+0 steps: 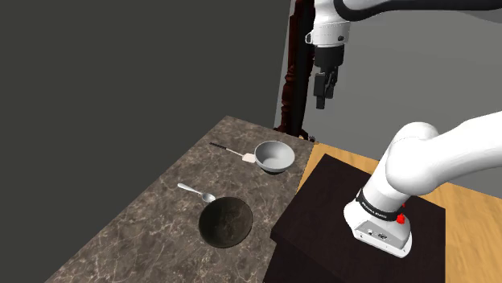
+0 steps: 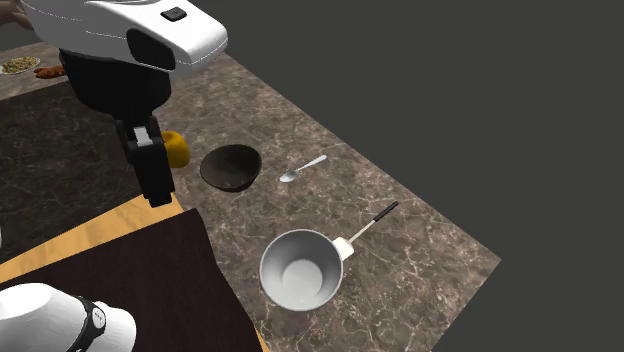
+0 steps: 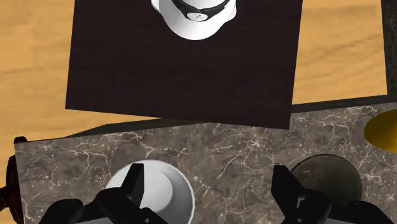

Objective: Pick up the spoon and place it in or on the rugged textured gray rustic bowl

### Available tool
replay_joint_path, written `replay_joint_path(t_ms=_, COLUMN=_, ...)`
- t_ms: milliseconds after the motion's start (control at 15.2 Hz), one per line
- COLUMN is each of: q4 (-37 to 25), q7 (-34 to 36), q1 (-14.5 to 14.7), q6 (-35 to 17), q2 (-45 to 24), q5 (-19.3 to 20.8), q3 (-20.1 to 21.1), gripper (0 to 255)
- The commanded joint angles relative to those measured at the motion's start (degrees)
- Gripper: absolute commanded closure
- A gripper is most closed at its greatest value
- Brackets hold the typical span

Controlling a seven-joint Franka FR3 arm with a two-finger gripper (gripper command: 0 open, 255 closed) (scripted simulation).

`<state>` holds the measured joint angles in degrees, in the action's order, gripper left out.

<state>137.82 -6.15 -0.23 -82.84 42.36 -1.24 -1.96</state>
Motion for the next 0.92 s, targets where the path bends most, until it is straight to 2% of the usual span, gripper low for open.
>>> replay_joint_path(t_ms=0, q4=0.0, q7=0.0, q1=0.0, q6=0.0, q2=0.0, q5=0.0, q3=0.0, gripper=0)
replay_joint_path(t_ms=462, q4=2.5, q7=2.1, q1=2.2, q6=-13.2, q2=-10.1, q5=-3.2, q3=2.9, gripper=0)
replay_joint_path(t_ms=858, q4=1.4, q7=3.5, q1=3.9, q6=-23.8, q2=-21.1, q5=-5.5, q3=5.2, gripper=0)
